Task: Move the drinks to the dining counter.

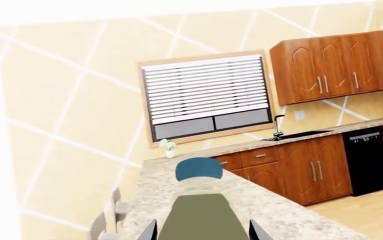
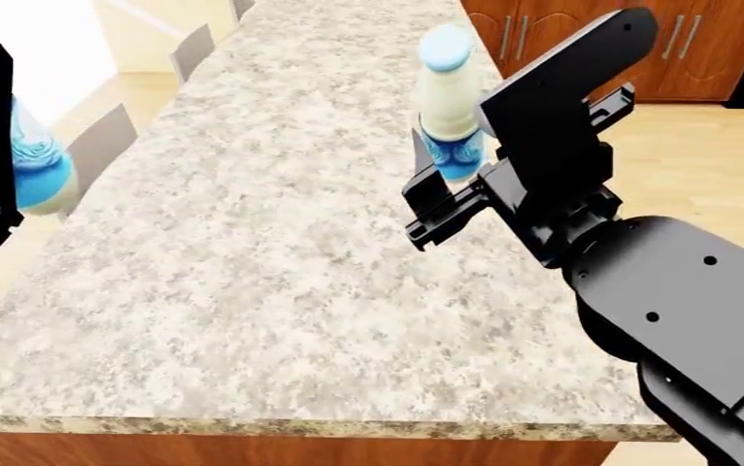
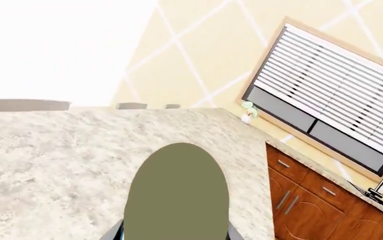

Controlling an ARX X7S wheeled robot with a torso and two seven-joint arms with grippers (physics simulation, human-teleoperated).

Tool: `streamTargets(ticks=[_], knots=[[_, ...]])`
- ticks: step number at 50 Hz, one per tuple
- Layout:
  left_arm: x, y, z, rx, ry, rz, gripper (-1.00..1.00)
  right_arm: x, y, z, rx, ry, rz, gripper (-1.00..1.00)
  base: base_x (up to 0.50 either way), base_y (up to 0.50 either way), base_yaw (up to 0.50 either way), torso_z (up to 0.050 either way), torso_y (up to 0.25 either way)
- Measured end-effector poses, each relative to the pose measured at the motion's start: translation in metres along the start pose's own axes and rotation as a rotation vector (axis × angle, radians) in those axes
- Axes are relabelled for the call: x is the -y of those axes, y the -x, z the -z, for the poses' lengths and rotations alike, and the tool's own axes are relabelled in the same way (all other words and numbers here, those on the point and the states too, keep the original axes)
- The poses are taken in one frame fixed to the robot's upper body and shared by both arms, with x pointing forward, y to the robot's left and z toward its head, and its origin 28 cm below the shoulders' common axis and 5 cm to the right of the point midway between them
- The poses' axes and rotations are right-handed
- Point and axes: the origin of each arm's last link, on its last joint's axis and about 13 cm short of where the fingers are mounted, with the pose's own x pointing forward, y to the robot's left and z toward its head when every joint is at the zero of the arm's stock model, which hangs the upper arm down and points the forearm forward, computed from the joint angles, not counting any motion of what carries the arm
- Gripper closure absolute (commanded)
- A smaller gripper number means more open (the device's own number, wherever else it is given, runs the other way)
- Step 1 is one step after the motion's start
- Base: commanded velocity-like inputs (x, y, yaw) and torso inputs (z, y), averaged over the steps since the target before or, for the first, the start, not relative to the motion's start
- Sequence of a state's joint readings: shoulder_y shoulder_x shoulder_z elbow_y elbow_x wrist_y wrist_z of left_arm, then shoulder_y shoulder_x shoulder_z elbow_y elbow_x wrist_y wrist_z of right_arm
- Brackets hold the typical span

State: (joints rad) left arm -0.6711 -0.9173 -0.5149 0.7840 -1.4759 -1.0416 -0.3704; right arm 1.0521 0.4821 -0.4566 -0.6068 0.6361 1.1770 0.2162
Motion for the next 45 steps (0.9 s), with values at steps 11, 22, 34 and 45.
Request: streamTargets(ticks=[11, 22, 34, 45], knots=[[0.007, -0.007, 0.005, -0.031, 0.0, 0.05, 1.0, -0.002, -0.001, 0.0, -0.019, -0.062, -0.051, 1.0, 0.0, 0.0, 0.0, 0.0, 0.001], [0.016, -0.023, 0.014, -0.071, 0.009, 0.124, 1.0, -0.002, -0.004, 0.002, -0.083, -0.147, -0.071, 1.0, 0.0, 0.0, 0.0, 0.001, 0.001], [0.025, -0.038, 0.022, -0.159, -0.008, 0.18, 1.0, -0.002, -0.009, 0.012, -0.151, -0.275, -0.097, 1.0, 0.0, 0.0, 0.0, 0.0, 0.001], [0.028, -0.043, 0.03, -0.275, -0.033, 0.199, 1.0, -0.004, -0.012, 0.018, -0.17, -0.318, -0.116, 1.0, 0.0, 0.0, 0.0, 0.001, 0.002]])
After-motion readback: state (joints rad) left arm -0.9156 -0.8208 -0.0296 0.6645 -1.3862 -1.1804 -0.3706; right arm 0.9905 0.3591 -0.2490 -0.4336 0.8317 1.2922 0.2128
